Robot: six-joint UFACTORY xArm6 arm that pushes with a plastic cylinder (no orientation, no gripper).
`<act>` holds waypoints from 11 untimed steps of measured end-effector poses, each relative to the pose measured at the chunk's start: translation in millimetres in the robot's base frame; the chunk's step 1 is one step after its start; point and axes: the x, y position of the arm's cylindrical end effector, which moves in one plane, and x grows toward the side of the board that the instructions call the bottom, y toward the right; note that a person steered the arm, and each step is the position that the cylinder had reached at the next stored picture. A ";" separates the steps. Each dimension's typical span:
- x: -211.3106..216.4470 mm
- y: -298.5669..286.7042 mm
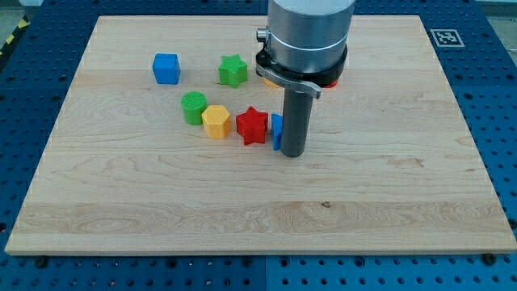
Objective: Place the red circle diagonally bottom right to the yellow heart
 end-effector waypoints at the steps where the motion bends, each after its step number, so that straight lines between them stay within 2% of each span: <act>1: 0.0 2.1; 3: -28.3 109.2; 4: -84.8 142.5; 6: -213.3 130.0; 7: -210.0 105.5; 8: -180.6 81.9; 11: -116.5 72.0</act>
